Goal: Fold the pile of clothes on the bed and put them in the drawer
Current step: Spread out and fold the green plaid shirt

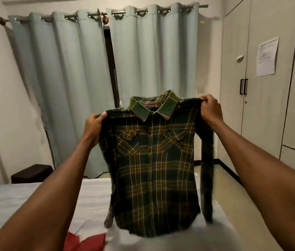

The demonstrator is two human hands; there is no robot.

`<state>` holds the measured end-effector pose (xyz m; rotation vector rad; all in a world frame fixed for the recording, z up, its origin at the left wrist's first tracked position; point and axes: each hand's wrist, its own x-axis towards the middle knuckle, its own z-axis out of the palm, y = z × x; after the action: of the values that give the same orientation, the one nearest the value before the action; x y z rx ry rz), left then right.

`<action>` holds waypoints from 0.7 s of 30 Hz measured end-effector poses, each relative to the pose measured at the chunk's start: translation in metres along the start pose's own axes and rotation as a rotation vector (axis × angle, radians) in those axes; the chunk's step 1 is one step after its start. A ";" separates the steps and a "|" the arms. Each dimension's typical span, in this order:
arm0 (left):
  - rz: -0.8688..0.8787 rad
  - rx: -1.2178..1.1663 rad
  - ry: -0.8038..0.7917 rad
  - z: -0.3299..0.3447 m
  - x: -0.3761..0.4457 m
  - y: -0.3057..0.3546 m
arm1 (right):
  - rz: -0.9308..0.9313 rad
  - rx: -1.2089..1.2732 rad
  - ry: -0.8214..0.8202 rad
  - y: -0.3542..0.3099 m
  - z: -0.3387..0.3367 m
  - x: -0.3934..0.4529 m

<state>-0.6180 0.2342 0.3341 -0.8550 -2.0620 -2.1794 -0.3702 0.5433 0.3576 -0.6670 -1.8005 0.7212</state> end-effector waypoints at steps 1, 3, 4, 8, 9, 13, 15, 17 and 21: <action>0.011 -0.005 0.005 -0.002 0.006 0.003 | -0.033 0.001 0.017 -0.003 0.002 0.007; 0.020 0.016 0.006 -0.005 0.014 0.002 | -0.078 -0.009 0.039 -0.005 0.004 0.016; 0.020 0.034 0.004 -0.006 0.011 0.000 | -0.092 -0.013 0.040 -0.005 0.004 0.016; 0.038 0.147 -0.050 -0.010 -0.020 -0.021 | -0.097 -0.034 0.008 0.011 -0.009 -0.013; 0.034 0.164 -0.070 -0.012 -0.036 -0.027 | -0.100 -0.045 -0.008 0.017 -0.017 -0.030; -0.041 0.186 -0.132 -0.024 -0.105 -0.057 | -0.035 -0.086 -0.068 0.046 -0.046 -0.105; -0.106 0.155 -0.151 -0.033 -0.162 -0.074 | 0.023 -0.112 -0.099 0.065 -0.064 -0.160; -0.159 0.136 -0.170 -0.043 -0.226 -0.095 | 0.091 -0.146 -0.125 0.086 -0.084 -0.223; -0.384 0.109 -0.025 -0.067 -0.356 -0.147 | 0.214 -0.202 -0.198 0.128 -0.123 -0.361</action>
<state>-0.3957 0.0672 0.0593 -0.5107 -2.5065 -2.1999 -0.1291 0.3850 0.0763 -0.9613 -2.0221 0.7753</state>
